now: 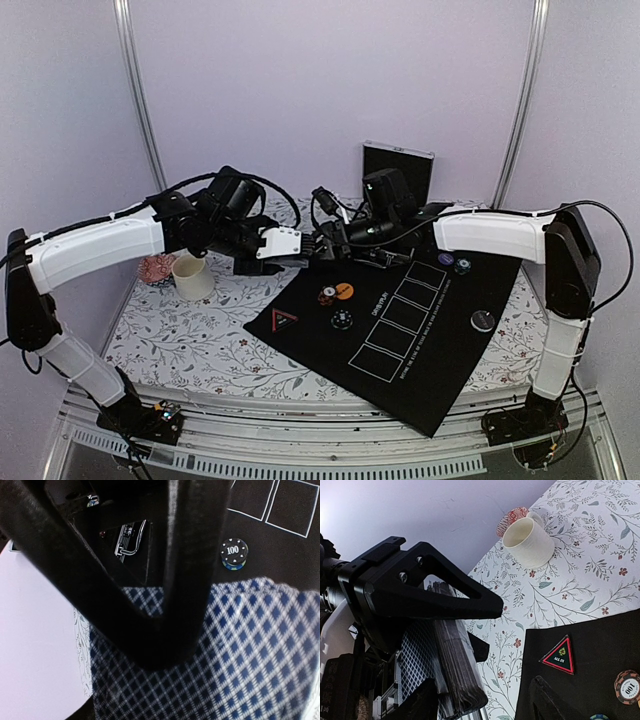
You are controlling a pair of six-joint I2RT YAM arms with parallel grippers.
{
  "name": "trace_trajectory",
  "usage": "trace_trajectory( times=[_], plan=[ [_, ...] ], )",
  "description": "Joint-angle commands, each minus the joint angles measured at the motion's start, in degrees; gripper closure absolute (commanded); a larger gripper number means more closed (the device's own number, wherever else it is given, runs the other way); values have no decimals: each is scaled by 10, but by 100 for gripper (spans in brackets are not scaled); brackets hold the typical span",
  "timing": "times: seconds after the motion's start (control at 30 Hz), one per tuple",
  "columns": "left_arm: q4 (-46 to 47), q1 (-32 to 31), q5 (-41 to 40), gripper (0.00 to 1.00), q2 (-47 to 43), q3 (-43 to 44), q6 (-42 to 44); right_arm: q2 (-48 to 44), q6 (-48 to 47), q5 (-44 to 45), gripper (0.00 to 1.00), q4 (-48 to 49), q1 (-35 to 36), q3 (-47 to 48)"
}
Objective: Distribute texas hold em gaming equipment
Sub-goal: Pick up the poker card from the face-down deck piles.
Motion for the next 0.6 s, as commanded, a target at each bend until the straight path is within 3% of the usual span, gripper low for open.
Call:
trace_trajectory(
  times=[0.0, 0.27, 0.57],
  plan=[
    [39, 6, 4, 48, -19, -7, -3, -8, 8, -39, 35, 30, -1, 17],
    [59, 4, 1, 47, -21, -16, -3, 17, 35, -42, 27, 47, 0, 24],
    [77, 4, -9, 48, -28, -31, 1, -5, -14, 26, 29, -51, -9, 26]
  ],
)
